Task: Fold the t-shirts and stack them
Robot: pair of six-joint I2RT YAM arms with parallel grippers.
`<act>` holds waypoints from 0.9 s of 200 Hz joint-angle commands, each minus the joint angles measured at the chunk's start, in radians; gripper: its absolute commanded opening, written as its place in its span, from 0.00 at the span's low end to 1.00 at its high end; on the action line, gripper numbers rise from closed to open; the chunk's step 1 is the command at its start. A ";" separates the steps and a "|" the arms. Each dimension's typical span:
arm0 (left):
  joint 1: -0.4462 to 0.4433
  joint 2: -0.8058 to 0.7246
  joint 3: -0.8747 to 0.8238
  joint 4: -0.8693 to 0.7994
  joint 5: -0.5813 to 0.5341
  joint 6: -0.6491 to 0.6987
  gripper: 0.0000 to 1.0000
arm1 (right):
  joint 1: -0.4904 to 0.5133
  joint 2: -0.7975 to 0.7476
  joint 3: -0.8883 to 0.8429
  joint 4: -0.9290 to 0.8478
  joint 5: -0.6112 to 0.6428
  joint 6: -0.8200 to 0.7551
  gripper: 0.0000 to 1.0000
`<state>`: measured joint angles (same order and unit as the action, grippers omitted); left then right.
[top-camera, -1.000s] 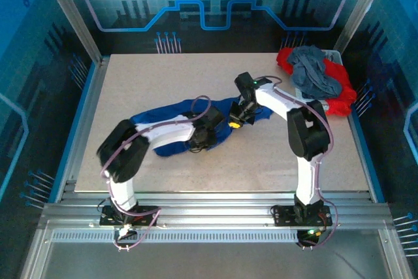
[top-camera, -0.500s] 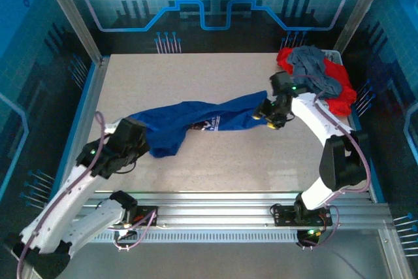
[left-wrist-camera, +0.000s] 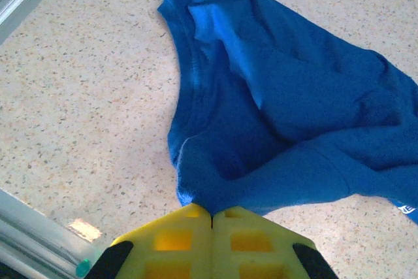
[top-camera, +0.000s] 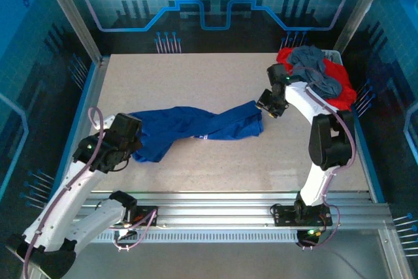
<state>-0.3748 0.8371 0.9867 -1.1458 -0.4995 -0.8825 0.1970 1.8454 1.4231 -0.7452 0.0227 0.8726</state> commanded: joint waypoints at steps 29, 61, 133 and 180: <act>0.008 0.004 0.007 0.043 0.019 0.033 0.00 | 0.009 0.116 0.042 0.060 -0.032 0.063 0.43; 0.008 0.006 0.000 0.047 0.032 0.035 0.00 | -0.001 0.171 0.078 0.069 -0.039 0.054 0.37; 0.010 0.019 0.011 0.056 0.045 0.054 0.00 | -0.004 0.232 0.132 0.051 -0.008 0.035 0.32; 0.009 0.019 0.009 0.053 0.052 0.054 0.00 | -0.006 0.255 0.208 -0.002 0.033 -0.026 0.32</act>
<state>-0.3748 0.8574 0.9867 -1.0939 -0.4591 -0.8539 0.2012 2.0747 1.5745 -0.6987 0.0162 0.8902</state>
